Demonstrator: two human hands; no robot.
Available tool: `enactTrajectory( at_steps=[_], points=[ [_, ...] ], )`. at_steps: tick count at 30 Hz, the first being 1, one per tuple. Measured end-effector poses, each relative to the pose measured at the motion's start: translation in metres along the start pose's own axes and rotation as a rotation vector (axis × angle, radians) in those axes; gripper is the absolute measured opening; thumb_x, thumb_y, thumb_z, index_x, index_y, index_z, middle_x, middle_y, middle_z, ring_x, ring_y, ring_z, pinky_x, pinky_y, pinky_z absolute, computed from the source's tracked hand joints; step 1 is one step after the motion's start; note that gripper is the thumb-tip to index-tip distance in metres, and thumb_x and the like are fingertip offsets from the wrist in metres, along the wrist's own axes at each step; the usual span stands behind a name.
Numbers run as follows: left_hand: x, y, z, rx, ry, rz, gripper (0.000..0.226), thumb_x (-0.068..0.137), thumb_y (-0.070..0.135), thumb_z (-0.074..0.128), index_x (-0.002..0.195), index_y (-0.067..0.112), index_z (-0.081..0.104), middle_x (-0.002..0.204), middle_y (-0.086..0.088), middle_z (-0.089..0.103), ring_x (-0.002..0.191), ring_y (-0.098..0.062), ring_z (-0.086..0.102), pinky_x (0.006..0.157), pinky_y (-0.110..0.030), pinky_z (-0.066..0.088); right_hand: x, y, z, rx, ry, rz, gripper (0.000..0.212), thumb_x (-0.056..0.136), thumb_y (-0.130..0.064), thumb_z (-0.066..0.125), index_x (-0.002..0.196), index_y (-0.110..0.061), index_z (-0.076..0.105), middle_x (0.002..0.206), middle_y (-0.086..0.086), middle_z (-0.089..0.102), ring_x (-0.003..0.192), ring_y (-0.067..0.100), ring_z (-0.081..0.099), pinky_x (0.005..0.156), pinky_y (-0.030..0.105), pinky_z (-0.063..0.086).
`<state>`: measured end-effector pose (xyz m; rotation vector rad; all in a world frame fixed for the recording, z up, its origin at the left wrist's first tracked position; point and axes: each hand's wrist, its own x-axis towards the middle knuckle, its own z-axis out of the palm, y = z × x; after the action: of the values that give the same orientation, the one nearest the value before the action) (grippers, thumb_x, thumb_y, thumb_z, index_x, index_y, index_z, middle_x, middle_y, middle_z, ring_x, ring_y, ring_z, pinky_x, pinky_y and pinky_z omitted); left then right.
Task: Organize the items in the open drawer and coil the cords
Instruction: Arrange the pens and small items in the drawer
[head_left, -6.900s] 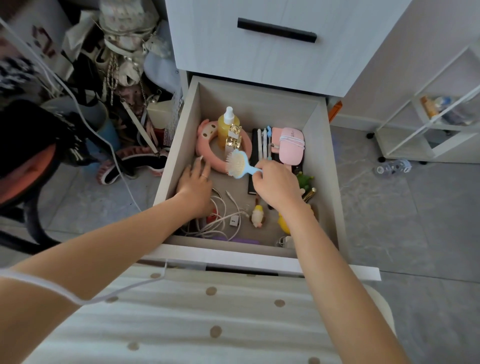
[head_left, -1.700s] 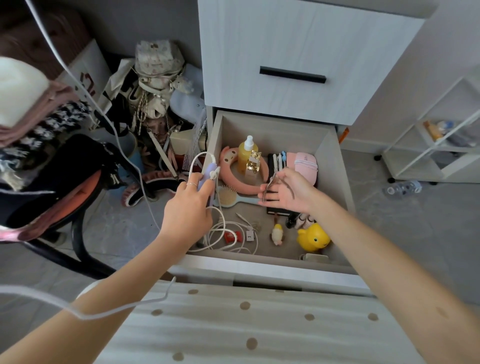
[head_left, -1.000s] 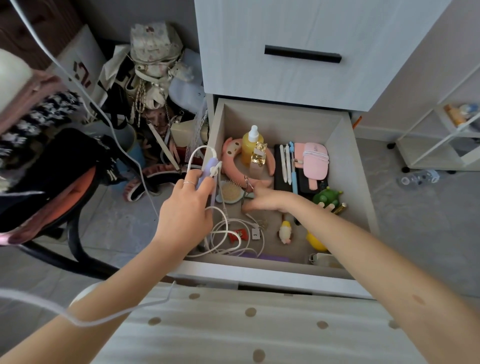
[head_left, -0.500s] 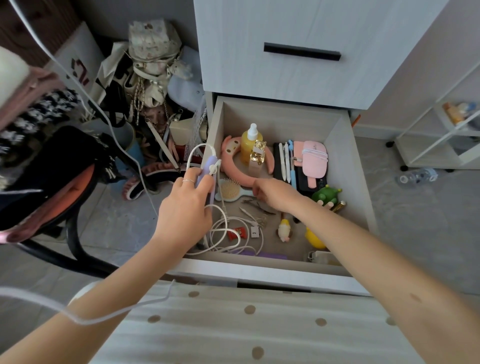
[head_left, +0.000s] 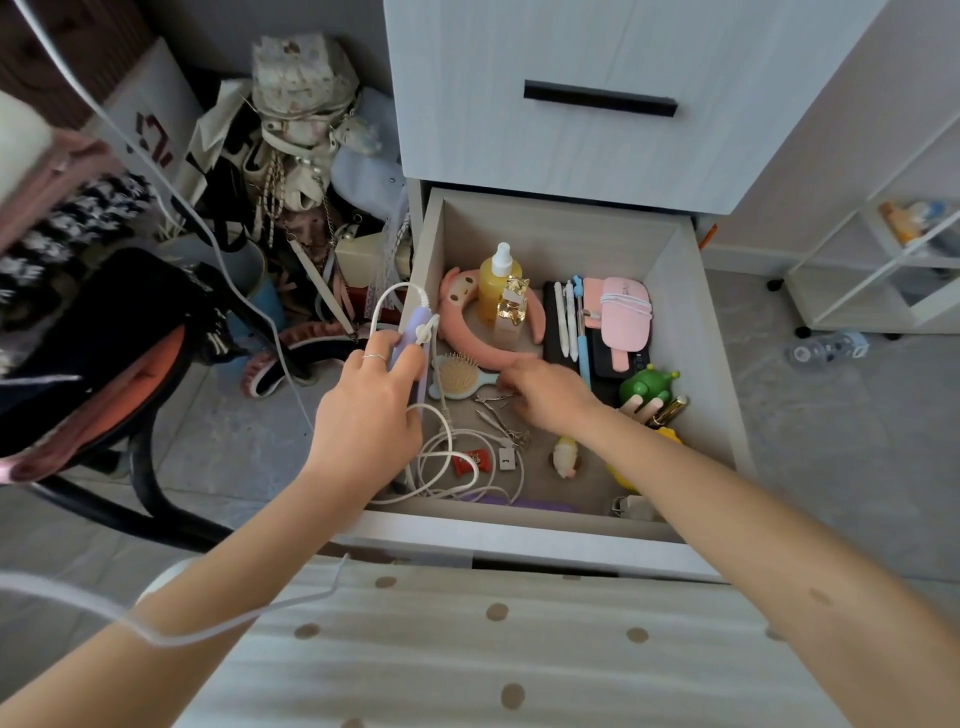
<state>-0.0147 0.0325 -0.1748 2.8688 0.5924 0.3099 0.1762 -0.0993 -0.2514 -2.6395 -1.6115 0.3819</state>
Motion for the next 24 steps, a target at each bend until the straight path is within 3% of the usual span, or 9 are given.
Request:
enactTrajectory(
  at_steps=[3, 7, 12, 18, 24],
  points=[
    [0.000, 0.000, 0.000, 0.000, -0.001, 0.001, 0.038, 0.069, 0.003, 0.065, 0.104, 0.010, 0.052, 0.117, -0.012, 0.048, 0.090, -0.033, 0.051, 0.044, -0.033, 0.044, -0.008, -0.004, 0.005, -0.125, -0.205, -0.075, 0.057, 0.089, -0.029, 0.057, 0.141, -0.023, 0.037, 0.134, 0.005, 0.045, 0.121, 0.026, 0.046, 0.089, 0.035, 0.039],
    [0.000, 0.000, 0.000, 0.002, 0.001, 0.000, 0.038, 0.069, 0.003, 0.065, 0.104, 0.010, 0.052, 0.117, -0.013, 0.049, 0.088, -0.034, 0.052, 0.043, -0.032, 0.043, -0.015, -0.005, 0.015, -0.217, -0.151, -0.078, 0.066, 0.090, -0.039, 0.055, 0.147, -0.024, 0.025, 0.140, 0.006, 0.036, 0.122, 0.025, 0.044, 0.095, 0.034, 0.035],
    [-0.001, 0.000, 0.001, 0.003, 0.007, -0.003, 0.037, 0.069, 0.003, 0.065, 0.103, 0.010, 0.052, 0.116, -0.013, 0.049, 0.089, -0.033, 0.051, 0.044, -0.030, 0.041, -0.016, -0.008, 0.018, -0.269, -0.092, -0.033, 0.062, 0.092, -0.033, 0.053, 0.147, -0.025, 0.026, 0.145, 0.012, 0.030, 0.130, 0.028, 0.035, 0.102, 0.036, 0.030],
    [0.000, 0.001, 0.000, 0.004, 0.008, -0.002, 0.036, 0.069, 0.003, 0.064, 0.102, 0.010, 0.052, 0.115, -0.012, 0.049, 0.088, -0.033, 0.051, 0.044, -0.031, 0.041, -0.015, -0.009, 0.014, -0.206, -0.062, -0.030, 0.056, 0.093, -0.032, 0.052, 0.144, -0.021, 0.032, 0.141, 0.012, 0.035, 0.128, 0.028, 0.038, 0.099, 0.035, 0.032],
    [0.000, 0.001, 0.001, 0.007, 0.012, -0.003, 0.036, 0.070, 0.004, 0.065, 0.103, 0.010, 0.052, 0.117, -0.012, 0.048, 0.090, -0.032, 0.051, 0.045, -0.030, 0.038, -0.012, -0.004, 0.015, -0.150, -0.105, -0.082, 0.064, 0.092, -0.027, 0.051, 0.148, -0.028, 0.021, 0.151, 0.006, 0.023, 0.135, 0.026, 0.030, 0.101, 0.036, 0.031]
  ],
)
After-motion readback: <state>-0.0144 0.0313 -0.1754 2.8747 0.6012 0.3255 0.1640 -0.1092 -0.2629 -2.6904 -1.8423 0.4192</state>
